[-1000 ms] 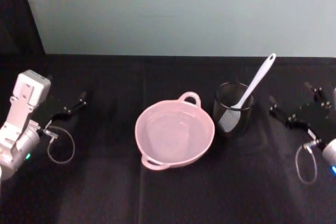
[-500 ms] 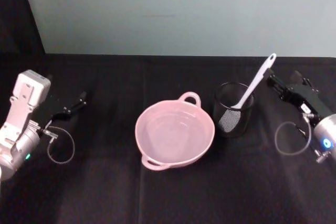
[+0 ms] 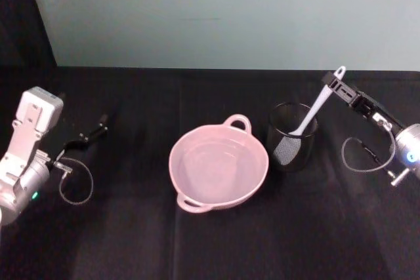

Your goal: Use the one hand to pick up the spoon and stir the clear water in the bowl.

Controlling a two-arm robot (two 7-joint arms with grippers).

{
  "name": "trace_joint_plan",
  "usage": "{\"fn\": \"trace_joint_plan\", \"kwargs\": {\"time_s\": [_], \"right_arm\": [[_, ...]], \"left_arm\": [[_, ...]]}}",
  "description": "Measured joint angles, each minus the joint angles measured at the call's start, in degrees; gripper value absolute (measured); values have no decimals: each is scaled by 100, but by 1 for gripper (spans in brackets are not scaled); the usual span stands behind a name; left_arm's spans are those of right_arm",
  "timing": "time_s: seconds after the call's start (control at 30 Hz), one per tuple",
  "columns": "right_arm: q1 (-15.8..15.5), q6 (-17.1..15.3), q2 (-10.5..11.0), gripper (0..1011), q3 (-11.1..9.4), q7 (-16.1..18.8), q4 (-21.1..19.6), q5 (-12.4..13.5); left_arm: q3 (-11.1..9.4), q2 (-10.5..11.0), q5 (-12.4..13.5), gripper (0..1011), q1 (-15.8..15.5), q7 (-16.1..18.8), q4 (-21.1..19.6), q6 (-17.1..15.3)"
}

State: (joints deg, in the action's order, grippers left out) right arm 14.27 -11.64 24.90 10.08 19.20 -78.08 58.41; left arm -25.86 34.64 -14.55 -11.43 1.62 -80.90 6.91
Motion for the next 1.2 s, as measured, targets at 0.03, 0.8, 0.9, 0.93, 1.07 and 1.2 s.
{"fn": "trace_joint_plan", "kwargs": {"time_s": [0.03, 0.8, 0.9, 0.93, 1.07, 1.2], "right_arm": [[16, -16, 1, 1003, 0, 26, 18, 48], [177, 276, 56, 711, 176, 562, 392, 581], [200, 295, 73, 609, 208, 600, 420, 611], [206, 299, 78, 594, 218, 608, 427, 619], [230, 337, 112, 447, 280, 649, 455, 675], [243, 381, 141, 302, 318, 680, 468, 717]], "left_arm": [[0, 0, 0, 1011, 0, 0, 0, 0], [0, 0, 0, 1011, 0, 0, 0, 0], [0, 0, 0, 1011, 0, 0, 0, 0], [0, 0, 0, 1011, 0, 0, 0, 0], [0, 0, 0, 1011, 0, 0, 0, 0], [0, 0, 0, 1011, 0, 0, 0, 0]]}}
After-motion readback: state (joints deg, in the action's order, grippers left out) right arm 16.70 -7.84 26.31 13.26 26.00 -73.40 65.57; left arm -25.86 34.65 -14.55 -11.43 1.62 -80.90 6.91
